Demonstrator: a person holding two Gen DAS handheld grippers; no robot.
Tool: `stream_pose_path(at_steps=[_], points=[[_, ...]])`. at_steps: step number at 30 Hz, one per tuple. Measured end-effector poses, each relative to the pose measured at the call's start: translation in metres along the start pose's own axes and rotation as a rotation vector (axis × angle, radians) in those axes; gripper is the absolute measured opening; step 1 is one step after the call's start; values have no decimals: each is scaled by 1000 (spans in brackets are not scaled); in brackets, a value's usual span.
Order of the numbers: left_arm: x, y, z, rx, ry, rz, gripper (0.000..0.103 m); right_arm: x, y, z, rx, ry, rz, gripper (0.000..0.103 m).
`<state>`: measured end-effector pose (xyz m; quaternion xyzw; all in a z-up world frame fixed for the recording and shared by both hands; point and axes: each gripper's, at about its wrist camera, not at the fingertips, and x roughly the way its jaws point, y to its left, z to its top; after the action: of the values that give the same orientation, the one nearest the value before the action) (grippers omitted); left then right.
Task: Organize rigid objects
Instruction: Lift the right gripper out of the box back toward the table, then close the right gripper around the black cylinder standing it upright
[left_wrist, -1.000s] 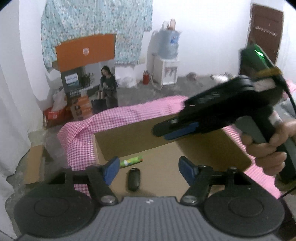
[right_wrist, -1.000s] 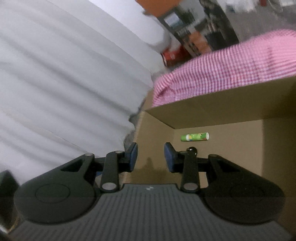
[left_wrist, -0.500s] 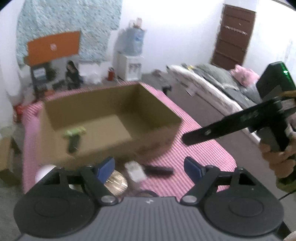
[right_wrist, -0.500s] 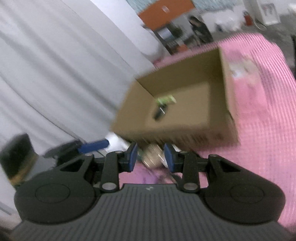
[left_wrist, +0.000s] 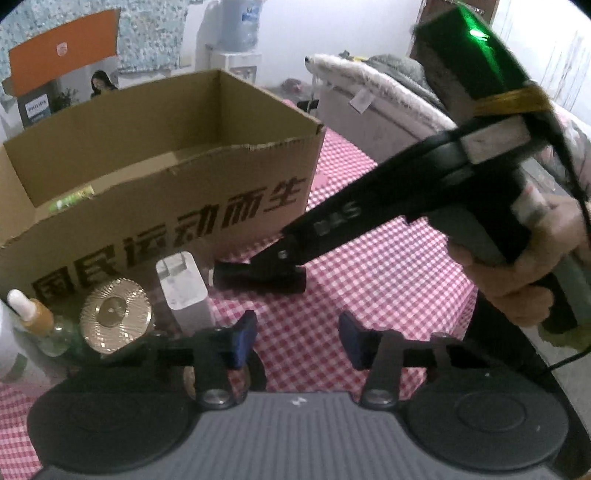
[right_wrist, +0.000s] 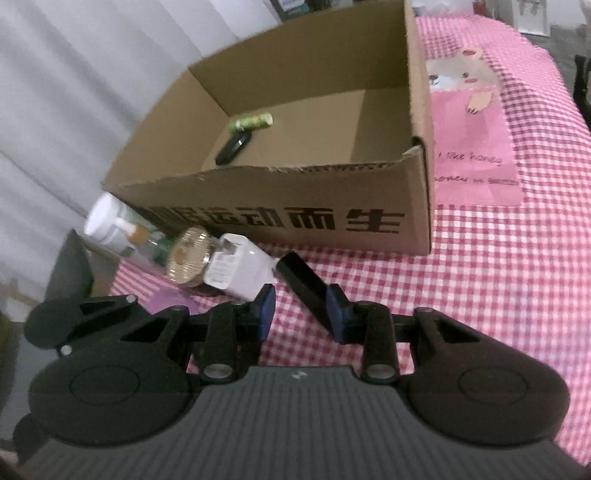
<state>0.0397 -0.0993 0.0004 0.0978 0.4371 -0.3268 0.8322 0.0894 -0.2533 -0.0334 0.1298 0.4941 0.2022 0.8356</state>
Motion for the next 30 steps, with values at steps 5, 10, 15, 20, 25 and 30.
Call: stream_pose_path(at_steps=[5,10,15,20,25,30], points=[[8,-3,-1,-8,21,-7,45,22,1,8,-34,60,-13,28],[10,0,-1,-15,22,-12,44,31,6,8,-53,85,-5,24],[13,3,-5,-34,37,-29,44,23,5,-1,-22,100,-14,21],[17,2,-9,-41,67,-67,44,11,-10,-20,89,101,17,21],[24,-7,-9,-21,106,-102,45,0,-20,-42,190,96,57,21],[33,-15,-7,3,134,-102,45,-5,-28,-50,252,90,85,21]])
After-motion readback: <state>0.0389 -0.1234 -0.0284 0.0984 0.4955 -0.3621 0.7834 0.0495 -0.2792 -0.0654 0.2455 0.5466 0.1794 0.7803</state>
